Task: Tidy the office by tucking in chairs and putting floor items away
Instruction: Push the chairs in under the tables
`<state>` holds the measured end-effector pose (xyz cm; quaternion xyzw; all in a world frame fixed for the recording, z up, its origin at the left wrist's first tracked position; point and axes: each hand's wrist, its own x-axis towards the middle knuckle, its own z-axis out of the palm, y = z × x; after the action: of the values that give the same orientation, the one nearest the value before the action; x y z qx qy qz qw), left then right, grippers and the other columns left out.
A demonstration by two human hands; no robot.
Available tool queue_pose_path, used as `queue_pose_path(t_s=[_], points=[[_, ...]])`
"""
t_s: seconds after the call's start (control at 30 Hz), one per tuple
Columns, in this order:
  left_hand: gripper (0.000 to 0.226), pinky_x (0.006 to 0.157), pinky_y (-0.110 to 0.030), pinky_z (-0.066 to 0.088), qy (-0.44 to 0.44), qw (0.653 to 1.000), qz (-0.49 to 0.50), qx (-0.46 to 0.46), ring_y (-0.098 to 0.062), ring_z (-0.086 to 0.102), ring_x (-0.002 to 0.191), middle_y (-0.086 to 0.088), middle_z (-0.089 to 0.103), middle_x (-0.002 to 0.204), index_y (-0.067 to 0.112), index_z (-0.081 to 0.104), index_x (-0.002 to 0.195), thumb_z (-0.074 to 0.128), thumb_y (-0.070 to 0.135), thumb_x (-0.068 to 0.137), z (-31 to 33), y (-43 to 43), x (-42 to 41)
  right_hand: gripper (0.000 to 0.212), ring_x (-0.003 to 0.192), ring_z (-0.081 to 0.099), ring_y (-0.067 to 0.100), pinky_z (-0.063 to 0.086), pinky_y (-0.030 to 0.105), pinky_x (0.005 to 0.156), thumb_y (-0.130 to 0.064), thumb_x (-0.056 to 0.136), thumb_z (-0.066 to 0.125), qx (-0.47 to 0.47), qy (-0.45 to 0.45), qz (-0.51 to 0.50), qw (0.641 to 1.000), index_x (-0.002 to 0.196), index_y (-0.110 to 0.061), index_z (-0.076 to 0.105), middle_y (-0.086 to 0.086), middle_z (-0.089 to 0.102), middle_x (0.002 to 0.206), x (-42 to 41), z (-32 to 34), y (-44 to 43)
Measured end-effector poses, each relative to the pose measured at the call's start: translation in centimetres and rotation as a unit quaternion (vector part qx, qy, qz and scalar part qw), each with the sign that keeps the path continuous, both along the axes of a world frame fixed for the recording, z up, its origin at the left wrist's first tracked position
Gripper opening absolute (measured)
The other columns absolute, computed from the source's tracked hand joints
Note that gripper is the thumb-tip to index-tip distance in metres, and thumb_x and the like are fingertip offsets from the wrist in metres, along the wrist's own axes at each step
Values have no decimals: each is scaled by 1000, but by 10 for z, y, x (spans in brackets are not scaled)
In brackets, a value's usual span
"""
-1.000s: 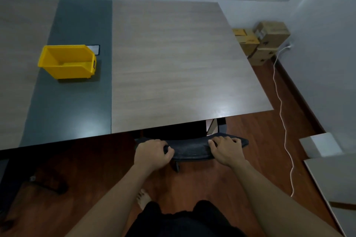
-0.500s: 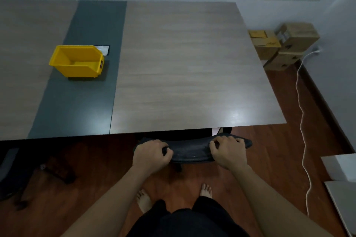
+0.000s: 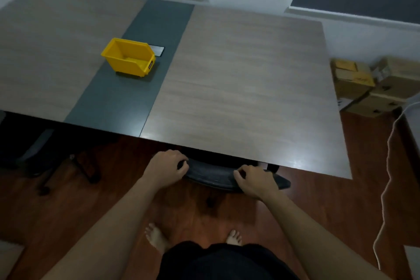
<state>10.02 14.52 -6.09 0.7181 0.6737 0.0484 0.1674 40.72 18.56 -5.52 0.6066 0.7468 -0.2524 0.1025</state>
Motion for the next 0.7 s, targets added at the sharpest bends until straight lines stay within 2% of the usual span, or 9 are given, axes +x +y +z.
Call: queue_pose_path(t_s=[0.13, 0.27, 0.33, 0.43, 0.5, 0.57, 0.7], points=[[42, 116, -29, 44, -81, 991, 105, 30, -11, 53, 140, 7, 64, 145, 25, 67, 139, 53, 41, 104, 1, -19, -31, 73, 108, 69, 26, 55, 50, 95, -83, 90, 23, -30, 44, 34, 998, 121, -34, 68, -3, 76, 113, -33, 3, 9], [46, 116, -31, 44, -112, 975, 184, 46, -8, 50, 142, 12, 58, 151, 29, 61, 145, 49, 48, 106, 10, -49, -81, 102, 113, 67, 21, 55, 50, 98, -98, 79, 8, -38, 114, 70, 990, 133, -31, 64, -5, 72, 126, -94, 14, 7], [47, 115, -31, 45, -112, 969, 216, 50, -8, 50, 141, 13, 58, 150, 31, 60, 146, 48, 51, 105, 16, -68, -114, 94, 122, 64, 22, 54, 46, 103, -89, 87, 19, -45, 138, 82, 986, 141, -24, 61, -2, 68, 137, -135, 29, 4], [49, 115, -33, 46, -108, 960, 254, 45, -8, 51, 141, 13, 57, 151, 32, 57, 147, 45, 55, 105, 23, -101, -171, 61, 123, 63, 25, 52, 41, 103, -64, 105, 39, -36, 157, 109, 981, 139, -18, 61, 4, 66, 136, -201, 52, -3], [50, 114, -33, 47, -105, 953, 279, 48, -8, 52, 140, 13, 58, 151, 32, 56, 148, 44, 56, 106, 27, -124, -211, 62, 122, 63, 26, 52, 42, 104, -64, 104, 39, -17, 169, 116, 979, 136, -17, 62, 6, 66, 134, -244, 59, -6], [50, 113, -32, 47, -114, 942, 310, 59, -8, 53, 138, 14, 58, 149, 34, 56, 148, 44, 57, 106, 31, -146, -249, 69, 129, 59, 23, 48, 39, 109, -68, 101, 36, 2, 177, 135, 975, 142, -17, 59, 3, 63, 141, -288, 65, -11], [54, 113, -33, 48, -123, 915, 378, 70, -10, 55, 137, 12, 59, 149, 34, 56, 147, 40, 63, 104, 32, -196, -326, 57, 135, 56, 21, 44, 36, 112, -56, 107, 45, 6, 180, 186, 966, 145, -16, 58, 4, 62, 145, -374, 60, -20]])
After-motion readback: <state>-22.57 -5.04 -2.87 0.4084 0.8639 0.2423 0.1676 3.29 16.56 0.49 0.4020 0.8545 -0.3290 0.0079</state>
